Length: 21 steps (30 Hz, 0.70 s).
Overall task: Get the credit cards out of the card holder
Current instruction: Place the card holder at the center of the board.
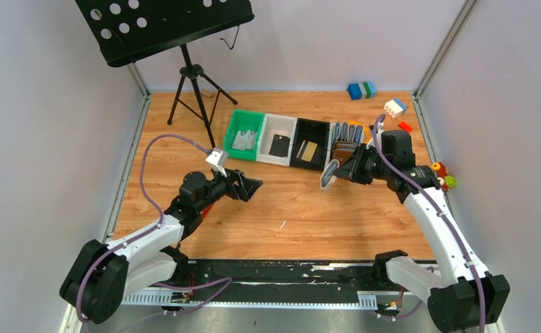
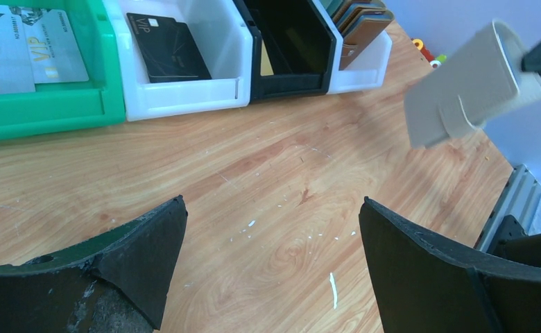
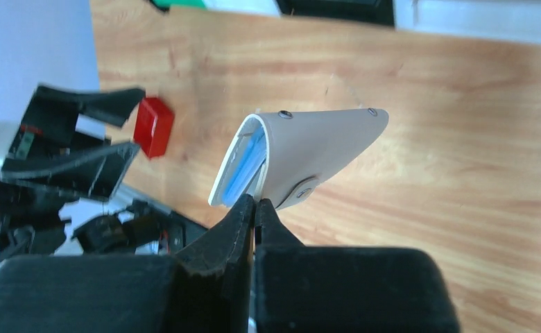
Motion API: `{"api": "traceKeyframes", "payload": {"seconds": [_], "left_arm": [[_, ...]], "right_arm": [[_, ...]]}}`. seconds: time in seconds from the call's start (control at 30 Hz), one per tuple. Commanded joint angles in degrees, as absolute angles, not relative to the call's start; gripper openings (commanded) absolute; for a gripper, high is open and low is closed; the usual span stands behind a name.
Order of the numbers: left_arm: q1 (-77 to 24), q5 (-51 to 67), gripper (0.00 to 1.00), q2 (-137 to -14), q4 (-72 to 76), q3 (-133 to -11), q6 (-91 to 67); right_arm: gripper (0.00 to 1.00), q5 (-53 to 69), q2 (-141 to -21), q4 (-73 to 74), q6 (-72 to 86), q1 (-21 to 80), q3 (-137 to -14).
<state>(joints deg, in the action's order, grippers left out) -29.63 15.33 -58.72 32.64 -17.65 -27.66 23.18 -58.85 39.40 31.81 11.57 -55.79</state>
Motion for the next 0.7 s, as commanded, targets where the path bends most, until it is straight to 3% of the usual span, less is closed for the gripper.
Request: {"api": "traceKeyframes", "payload": {"seconds": [0.0, 0.2, 0.3, 0.37, 0.47, 0.67], "left_arm": [[-29.97, 14.14, 1.0, -57.89, 34.64, -18.91, -25.97], [-29.97, 13.77, 1.0, -58.92, 35.5, -18.52, -26.63], [-29.93, 13.97, 1.0, -59.93, 36.16, -18.46, -26.98], [-29.97, 13.96, 1.0, -60.2, 36.13, -18.54, -26.98], [-29.97, 13.65, 1.0, -60.26, 35.65, -18.74, -26.58], [-29.97, 11.88, 1.0, -61.53, 29.04, -21.58, -25.24]], "right_arm": [[0.0, 32.82, -54.61, 42.49, 32.77, 13.28, -53.29], [0.03, 27.8, -57.22, 22.0, 48.35, 27.08, -43.36], [0.3, 24.2, -63.9, 16.54, 49.94, 30.94, -45.54], [0.54, 24.74, -67.68, 14.21, 49.41, 31.41, -47.68], [0.75, 22.63, -70.4, 16.28, 45.11, 31.46, -51.7], [0.79, 18.22, -68.39, 21.3, 27.46, 31.16, -53.25]]}}
